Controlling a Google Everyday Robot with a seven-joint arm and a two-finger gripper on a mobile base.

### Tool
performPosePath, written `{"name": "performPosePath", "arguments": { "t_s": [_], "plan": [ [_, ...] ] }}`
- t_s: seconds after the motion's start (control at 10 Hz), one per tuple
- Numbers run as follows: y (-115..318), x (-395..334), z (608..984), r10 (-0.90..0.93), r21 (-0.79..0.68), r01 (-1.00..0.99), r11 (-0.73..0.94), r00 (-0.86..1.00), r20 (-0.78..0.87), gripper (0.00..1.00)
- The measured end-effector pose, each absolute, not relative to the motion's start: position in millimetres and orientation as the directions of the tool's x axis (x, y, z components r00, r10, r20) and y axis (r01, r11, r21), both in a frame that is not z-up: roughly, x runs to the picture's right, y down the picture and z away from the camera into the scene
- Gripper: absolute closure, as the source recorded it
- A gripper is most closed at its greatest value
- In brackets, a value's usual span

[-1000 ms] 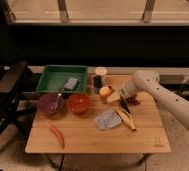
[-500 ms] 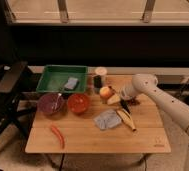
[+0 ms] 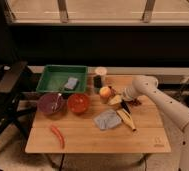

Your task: Wipe tray with brush

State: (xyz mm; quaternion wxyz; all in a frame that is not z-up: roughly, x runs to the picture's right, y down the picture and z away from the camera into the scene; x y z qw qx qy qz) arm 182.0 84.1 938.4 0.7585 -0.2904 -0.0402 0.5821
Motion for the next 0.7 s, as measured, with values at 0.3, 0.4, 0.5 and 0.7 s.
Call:
{"name": "performPosePath", "arguments": {
  "t_s": [0.3,0.4,0.5,0.7],
  "plan": [
    [85.9,183.8,938.4,0.902,-0.498,-0.851,0.167,0.336,-0.273,0.43],
    [84.0,186.8,929.7,0.901,-0.493,-0.852,0.174,0.34,-0.27,0.55],
    [78.2,191.2,919.3,0.907,-0.484,-0.857,0.177,0.333,-0.258,0.66],
    [77.2,198.6,902.7,0.912,-0.469,-0.865,0.179,0.325,-0.25,0.84]
  ]
}}
